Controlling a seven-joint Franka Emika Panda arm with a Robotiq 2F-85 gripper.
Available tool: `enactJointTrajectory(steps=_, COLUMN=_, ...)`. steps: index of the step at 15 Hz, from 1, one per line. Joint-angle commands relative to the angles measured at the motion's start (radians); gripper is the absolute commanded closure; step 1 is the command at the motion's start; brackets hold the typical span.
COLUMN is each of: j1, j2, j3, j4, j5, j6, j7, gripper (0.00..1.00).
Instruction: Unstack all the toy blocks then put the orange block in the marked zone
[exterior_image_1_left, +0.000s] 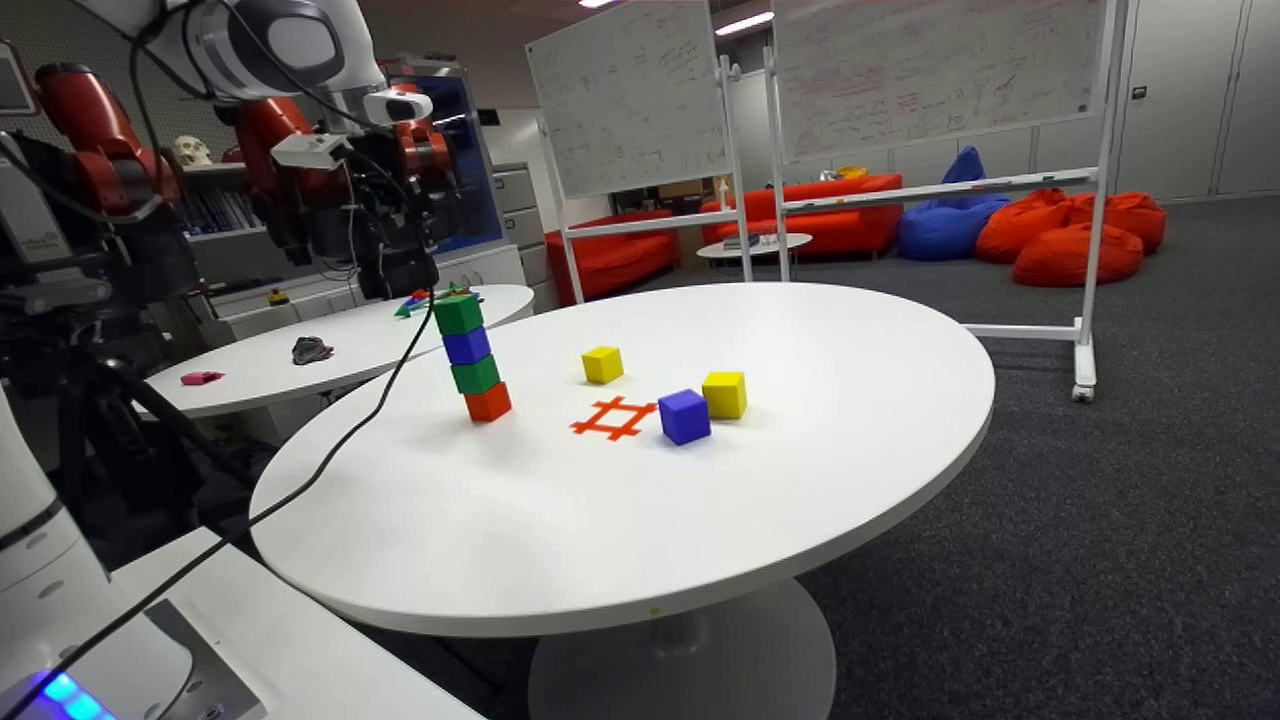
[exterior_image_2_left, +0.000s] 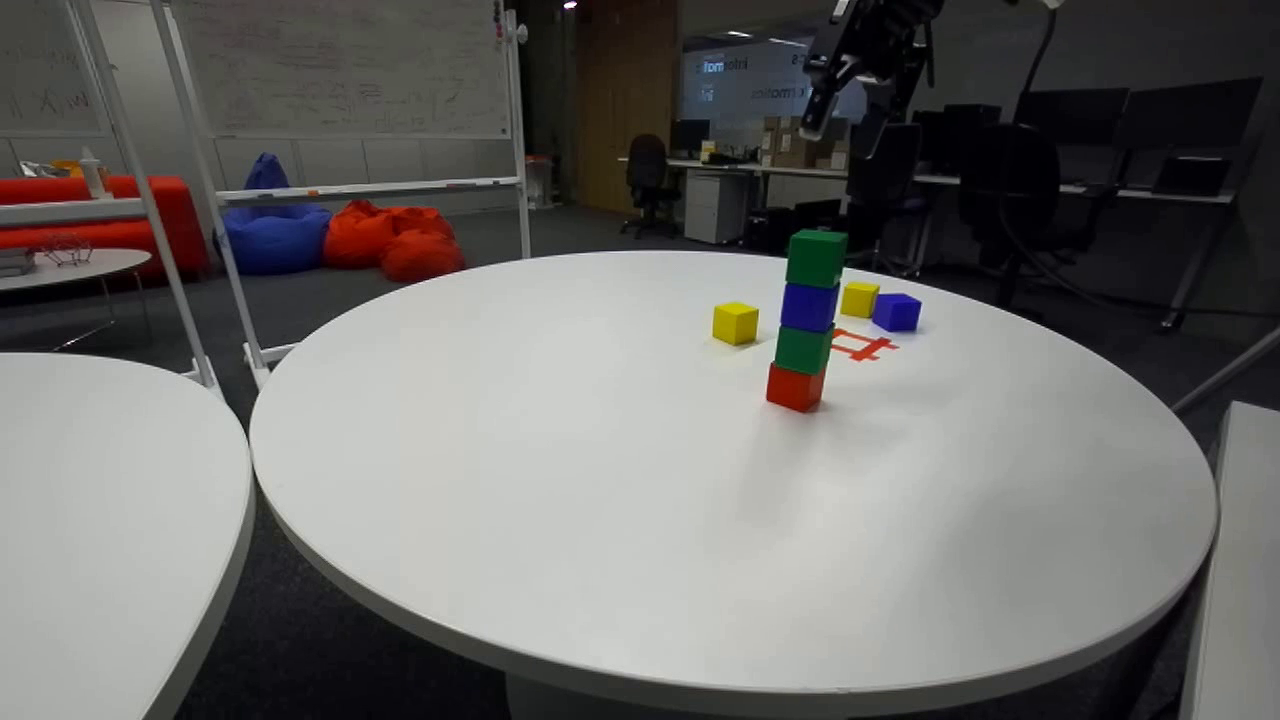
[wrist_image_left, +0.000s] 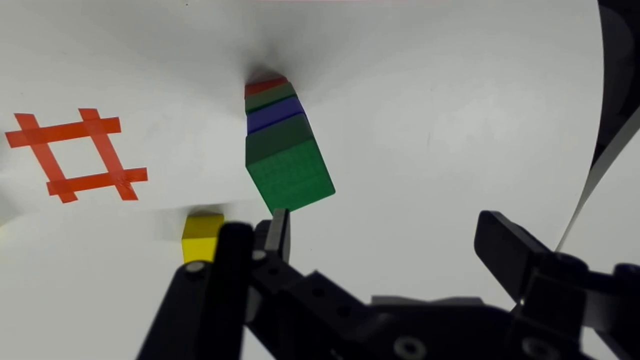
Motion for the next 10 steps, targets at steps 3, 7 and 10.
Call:
enactJointTrajectory(steps=3, j1=-0.042, j2=0.047, j3=0.011, j4=0.043, j5=-0.069, j6=-0.040, j7=0.084, gripper=0.00)
enactJointTrajectory(steps=7, j1=-0.054, j2=0.072, j3=0.005, j4=0.059, j5=-0.088, j6=-0.046, j7=0.105, gripper=0.00)
enactJointTrajectory(steps=10, j1=-0.058, j2=0.091, j3=0.004, j4=0.075, j5=-0.093, j6=-0.058, j7=0.107, gripper=0.00)
